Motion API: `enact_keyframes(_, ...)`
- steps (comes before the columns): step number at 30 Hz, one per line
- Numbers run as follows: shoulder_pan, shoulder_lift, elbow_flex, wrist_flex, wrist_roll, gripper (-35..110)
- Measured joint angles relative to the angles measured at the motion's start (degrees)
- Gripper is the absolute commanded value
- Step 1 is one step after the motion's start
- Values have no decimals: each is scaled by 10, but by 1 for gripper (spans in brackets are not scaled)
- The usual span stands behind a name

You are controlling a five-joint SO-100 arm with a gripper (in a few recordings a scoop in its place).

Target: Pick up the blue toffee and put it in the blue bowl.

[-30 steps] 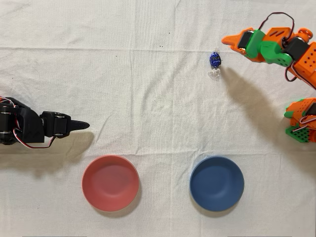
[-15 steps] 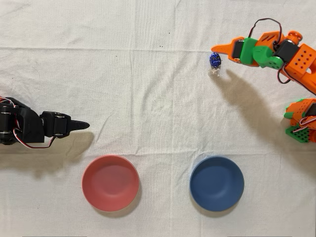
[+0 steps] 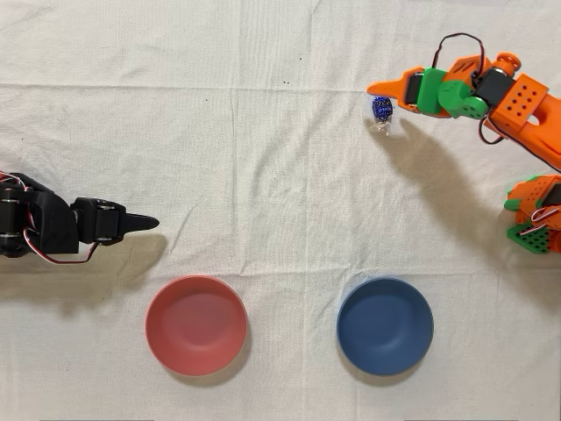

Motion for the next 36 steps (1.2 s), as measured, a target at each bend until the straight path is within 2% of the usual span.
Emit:
enact_keyframes(17, -44, -53, 6, -33, 4, 38)
enact_keyframes(36, -30, -95, 6, -33, 10, 37)
